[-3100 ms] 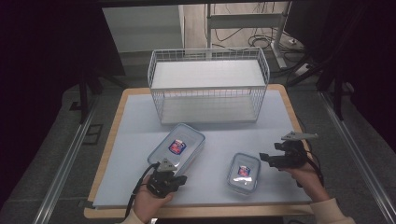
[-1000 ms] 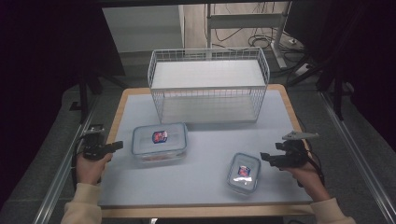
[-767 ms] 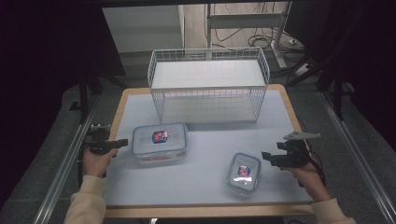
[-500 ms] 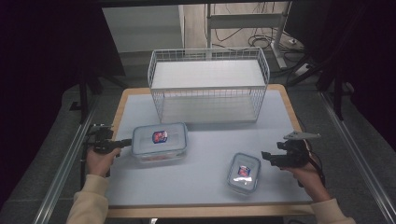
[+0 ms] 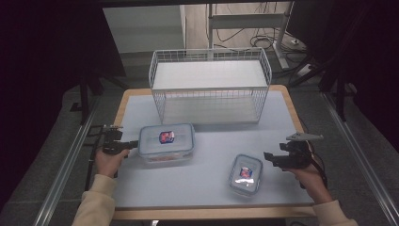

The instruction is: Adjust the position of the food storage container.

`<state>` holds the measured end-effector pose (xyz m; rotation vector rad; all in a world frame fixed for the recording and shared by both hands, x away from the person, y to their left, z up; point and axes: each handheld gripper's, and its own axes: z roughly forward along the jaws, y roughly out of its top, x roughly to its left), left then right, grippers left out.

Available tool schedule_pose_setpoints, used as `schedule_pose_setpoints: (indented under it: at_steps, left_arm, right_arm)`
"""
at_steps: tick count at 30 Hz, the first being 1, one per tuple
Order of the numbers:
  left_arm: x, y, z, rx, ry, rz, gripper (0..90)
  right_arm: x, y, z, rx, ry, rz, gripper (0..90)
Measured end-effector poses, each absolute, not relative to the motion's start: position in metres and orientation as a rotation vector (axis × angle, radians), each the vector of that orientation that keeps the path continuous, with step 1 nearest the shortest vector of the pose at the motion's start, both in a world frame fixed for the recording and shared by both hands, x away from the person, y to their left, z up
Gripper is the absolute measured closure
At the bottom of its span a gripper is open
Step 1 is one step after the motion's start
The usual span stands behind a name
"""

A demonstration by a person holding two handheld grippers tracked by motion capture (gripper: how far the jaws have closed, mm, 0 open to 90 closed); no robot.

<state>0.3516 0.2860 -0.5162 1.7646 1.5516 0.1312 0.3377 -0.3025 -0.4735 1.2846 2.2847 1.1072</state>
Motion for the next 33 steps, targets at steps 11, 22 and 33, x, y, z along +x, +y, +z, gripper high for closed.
schedule_pose_setpoints:
  at_steps: [11, 22, 33]
  left_arm:
    - [0.365, 0.258, -0.516, 1.779, 1.502, 0.104, 90.0]
    - [0.374, 0.215, -0.514, 1.837, 1.43, 0.069, 90.0]
    - [0.383, 0.18, -0.514, 1.861, 1.379, 0.026, 90.0]
  right_arm:
    - [0.338, -0.303, -0.475, 1.289, 2.292, 1.101, 17.9]
    - [0.338, -0.302, -0.476, 1.283, 2.3, 1.094, 17.9]
    - [0.338, -0.302, -0.477, 1.284, 2.305, 1.09, 17.9]
